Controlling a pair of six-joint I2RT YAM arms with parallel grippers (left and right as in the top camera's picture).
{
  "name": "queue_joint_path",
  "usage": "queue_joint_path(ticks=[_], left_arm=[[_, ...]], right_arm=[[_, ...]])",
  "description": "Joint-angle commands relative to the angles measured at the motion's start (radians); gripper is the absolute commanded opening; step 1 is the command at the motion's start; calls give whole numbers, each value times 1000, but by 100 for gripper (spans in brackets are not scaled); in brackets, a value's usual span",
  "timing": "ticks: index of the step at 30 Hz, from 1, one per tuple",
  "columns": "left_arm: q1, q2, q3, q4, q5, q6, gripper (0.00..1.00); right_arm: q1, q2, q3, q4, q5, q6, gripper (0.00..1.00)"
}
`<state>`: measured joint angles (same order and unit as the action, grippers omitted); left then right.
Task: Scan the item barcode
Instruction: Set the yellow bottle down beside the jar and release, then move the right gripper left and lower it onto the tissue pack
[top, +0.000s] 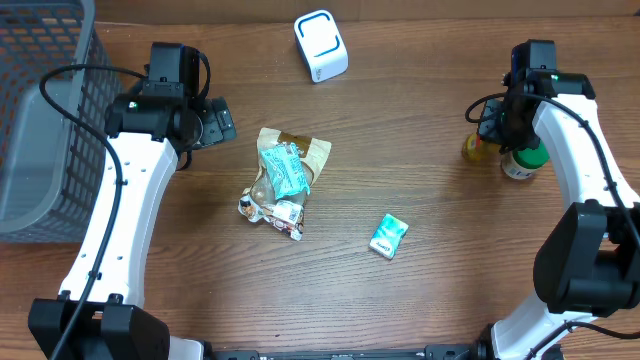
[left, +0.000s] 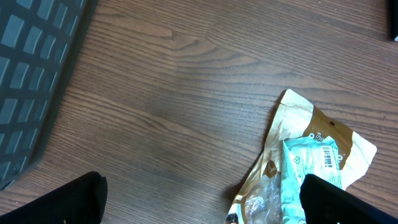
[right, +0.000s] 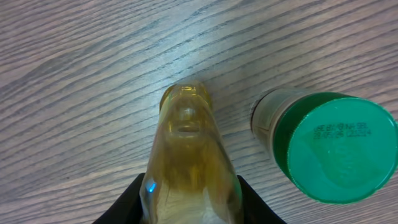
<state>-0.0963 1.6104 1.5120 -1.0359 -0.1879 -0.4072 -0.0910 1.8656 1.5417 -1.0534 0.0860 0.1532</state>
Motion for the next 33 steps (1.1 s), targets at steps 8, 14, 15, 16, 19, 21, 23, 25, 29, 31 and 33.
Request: queue_joint_path(ticks=[8, 14, 15, 16, 19, 21, 23, 25, 29, 31, 33], left_arm=[[-3, -1, 10, 0, -3, 26, 100], [-3, -1, 10, 0, -3, 26, 100], [-3, -1, 10, 0, -3, 26, 100], [-3, -1, 10, 0, -3, 27, 100], [-3, -1, 10, 0, -3, 26, 99], [-3, -1, 10, 0, -3, 26, 99], [-3, -1, 10, 0, -3, 26, 100], [-3, -1, 10, 0, -3, 26, 99], [-3, -1, 10, 0, -3, 26, 100], [-3, -1, 10, 0, -3, 26, 99], [-3, -1, 10, 0, -3, 26, 100]], right_arm=[[1, -12, 2, 0, 17, 8, 69], [1, -14, 50, -10, 17, 14, 77], [1, -16, 75, -32, 17, 29, 77], [1, -18, 103, -55, 17, 43, 77], [2, -33, 209, -183, -7, 65, 78], [7, -39, 256, -254, -67, 64, 78], [12, -45, 279, -304, -143, 64, 75], [13, -48, 282, -349, -219, 64, 75], [13, -48, 267, -449, -343, 56, 58], [15, -48, 255, -482, -352, 52, 47], [20, -48, 239, -512, -351, 53, 38]])
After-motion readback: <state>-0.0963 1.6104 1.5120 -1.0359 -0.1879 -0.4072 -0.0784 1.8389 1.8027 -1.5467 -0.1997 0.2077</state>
